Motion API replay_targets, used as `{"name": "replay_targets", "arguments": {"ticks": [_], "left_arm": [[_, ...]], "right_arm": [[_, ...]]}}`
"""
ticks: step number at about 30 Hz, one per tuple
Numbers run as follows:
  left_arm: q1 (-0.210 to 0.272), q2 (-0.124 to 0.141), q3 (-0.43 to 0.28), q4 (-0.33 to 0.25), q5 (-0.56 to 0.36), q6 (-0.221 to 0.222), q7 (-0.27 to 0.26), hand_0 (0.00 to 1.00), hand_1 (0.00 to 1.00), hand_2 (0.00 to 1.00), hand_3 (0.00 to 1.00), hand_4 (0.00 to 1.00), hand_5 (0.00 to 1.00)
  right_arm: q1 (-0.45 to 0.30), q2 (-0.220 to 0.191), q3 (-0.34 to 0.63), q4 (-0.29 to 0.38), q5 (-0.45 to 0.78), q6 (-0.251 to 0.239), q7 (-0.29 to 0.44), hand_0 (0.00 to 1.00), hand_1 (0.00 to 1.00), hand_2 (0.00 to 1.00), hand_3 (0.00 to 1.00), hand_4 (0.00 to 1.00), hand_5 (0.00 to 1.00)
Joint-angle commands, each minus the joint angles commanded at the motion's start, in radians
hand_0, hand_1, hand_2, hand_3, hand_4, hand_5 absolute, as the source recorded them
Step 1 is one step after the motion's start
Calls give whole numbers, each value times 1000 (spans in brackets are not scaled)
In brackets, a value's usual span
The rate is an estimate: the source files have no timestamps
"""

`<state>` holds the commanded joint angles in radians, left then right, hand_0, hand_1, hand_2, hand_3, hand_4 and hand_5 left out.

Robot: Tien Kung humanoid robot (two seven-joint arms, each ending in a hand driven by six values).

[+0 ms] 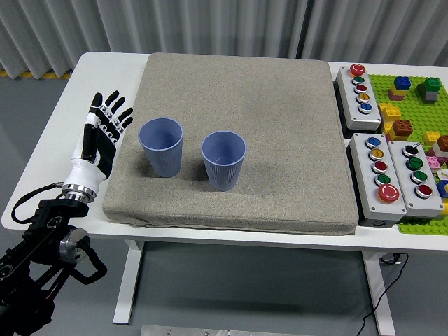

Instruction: Pick cup pour cup place

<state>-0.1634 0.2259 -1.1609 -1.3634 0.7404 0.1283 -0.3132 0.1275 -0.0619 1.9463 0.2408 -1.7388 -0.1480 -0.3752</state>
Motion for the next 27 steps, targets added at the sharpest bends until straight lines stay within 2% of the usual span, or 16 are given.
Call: {"name": "replay_targets", "arguments": {"ticks": [27], "left_arm": [[-12, 2, -5, -8, 9, 12, 4, 895, 882, 957, 924, 773, 998]], "right_arm": [[7, -3, -2, -1, 5, -1, 1, 640, 600, 507, 579, 2, 2]]}}
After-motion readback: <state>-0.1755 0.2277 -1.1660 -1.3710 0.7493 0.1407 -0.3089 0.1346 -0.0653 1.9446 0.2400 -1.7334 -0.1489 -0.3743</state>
